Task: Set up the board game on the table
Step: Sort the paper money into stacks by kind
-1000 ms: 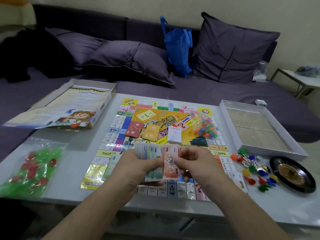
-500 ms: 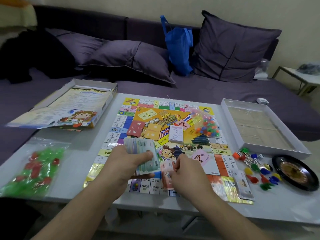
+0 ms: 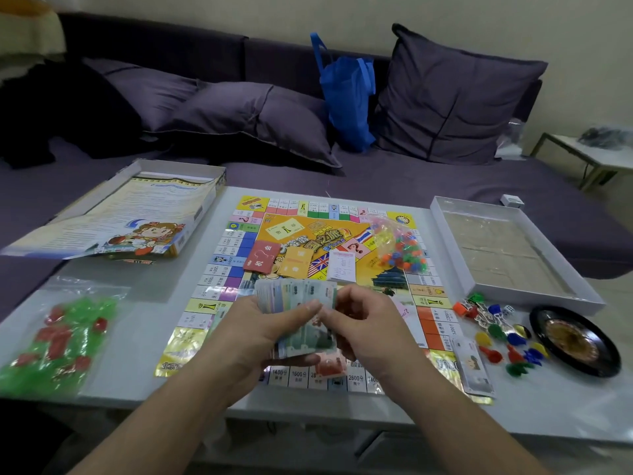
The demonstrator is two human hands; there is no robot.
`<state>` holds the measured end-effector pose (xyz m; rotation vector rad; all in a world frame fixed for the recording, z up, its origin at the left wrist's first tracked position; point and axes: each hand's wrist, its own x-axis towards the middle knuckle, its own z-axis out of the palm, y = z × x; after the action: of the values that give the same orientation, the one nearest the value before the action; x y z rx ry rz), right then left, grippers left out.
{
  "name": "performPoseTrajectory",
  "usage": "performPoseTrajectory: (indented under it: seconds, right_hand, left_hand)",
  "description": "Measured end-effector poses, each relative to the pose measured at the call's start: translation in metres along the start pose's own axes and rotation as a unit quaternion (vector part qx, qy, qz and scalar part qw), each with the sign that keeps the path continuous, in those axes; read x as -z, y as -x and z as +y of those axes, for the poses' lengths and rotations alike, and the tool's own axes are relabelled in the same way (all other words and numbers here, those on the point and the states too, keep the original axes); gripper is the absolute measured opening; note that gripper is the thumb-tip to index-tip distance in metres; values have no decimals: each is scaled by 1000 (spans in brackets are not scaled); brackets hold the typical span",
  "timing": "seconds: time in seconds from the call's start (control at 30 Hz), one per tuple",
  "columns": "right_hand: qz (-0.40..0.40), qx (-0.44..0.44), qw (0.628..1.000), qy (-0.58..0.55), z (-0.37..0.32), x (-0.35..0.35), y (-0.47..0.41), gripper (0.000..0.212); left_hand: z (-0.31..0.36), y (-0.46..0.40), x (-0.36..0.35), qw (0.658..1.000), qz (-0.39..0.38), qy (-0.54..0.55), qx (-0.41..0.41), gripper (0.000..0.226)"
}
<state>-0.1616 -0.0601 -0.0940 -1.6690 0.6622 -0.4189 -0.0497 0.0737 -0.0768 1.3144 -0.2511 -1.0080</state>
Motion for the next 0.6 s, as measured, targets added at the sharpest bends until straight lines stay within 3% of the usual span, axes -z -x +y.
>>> performPoseTrajectory:
  seconds: [0.13,0.6]
  right_hand:
    - [32,-12,999,-11,2,5,-4,10]
    - [2,-3,1000,-13,-1,9,-3,10]
  left_hand:
    - [1,0,1,1000,4,13,-4,23]
    - [-1,0,3,1000,11,1,-26,35]
